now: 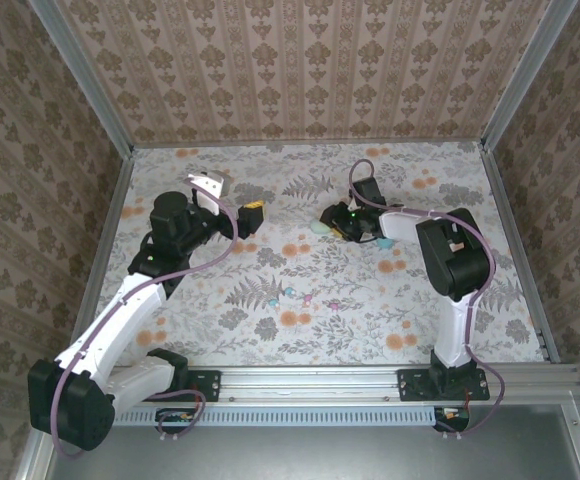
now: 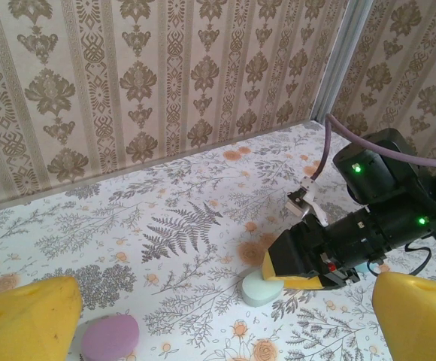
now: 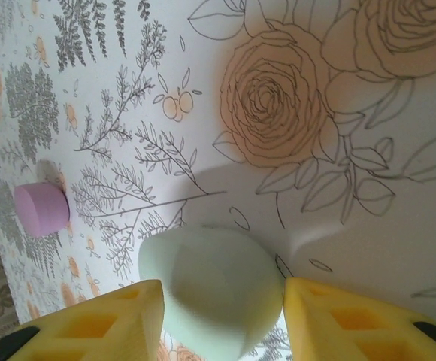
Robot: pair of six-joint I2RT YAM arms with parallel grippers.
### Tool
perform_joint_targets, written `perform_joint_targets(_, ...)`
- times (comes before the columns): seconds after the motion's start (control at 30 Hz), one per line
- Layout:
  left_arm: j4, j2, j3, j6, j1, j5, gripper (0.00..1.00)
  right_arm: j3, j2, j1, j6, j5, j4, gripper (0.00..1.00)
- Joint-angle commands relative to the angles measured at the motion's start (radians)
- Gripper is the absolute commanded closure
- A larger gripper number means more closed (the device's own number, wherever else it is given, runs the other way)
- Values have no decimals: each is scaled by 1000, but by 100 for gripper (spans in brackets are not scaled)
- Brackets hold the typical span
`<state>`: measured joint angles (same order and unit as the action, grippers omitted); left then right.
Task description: Insert the wireless bluetooth earbuds into the charging case
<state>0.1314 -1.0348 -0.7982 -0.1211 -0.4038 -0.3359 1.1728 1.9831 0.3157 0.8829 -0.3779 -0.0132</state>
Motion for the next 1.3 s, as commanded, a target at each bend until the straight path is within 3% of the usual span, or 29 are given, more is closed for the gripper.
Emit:
perform_joint_targets(0.0, -2, -4, -33, -24, 9, -5, 0, 23, -86, -6, -71, 49, 107, 51)
perform_joint_targets(0.4, -32, -40, -62, -73, 23, -13, 0, -48, -383, -41, -293, 294, 353, 46)
perform_joint_targets(0.83, -30, -68, -77, -105, 30, -41, 0, -148, -426, -228, -383, 257, 462, 42)
perform_joint_targets(1.0, -69, -86, -90, -112, 30, 12, 0, -92, -382, -216, -437, 176, 461, 42)
perform_joint_targets(1.17, -215, -159, -139, -175, 77, 111, 0, 35, -288, -128, -532, 140, 435, 42)
perform_joint_targets(1.27, -279, -228, -167, -248, 154, 23, 1, 145, -207, -44, -636, 150, 439, 42)
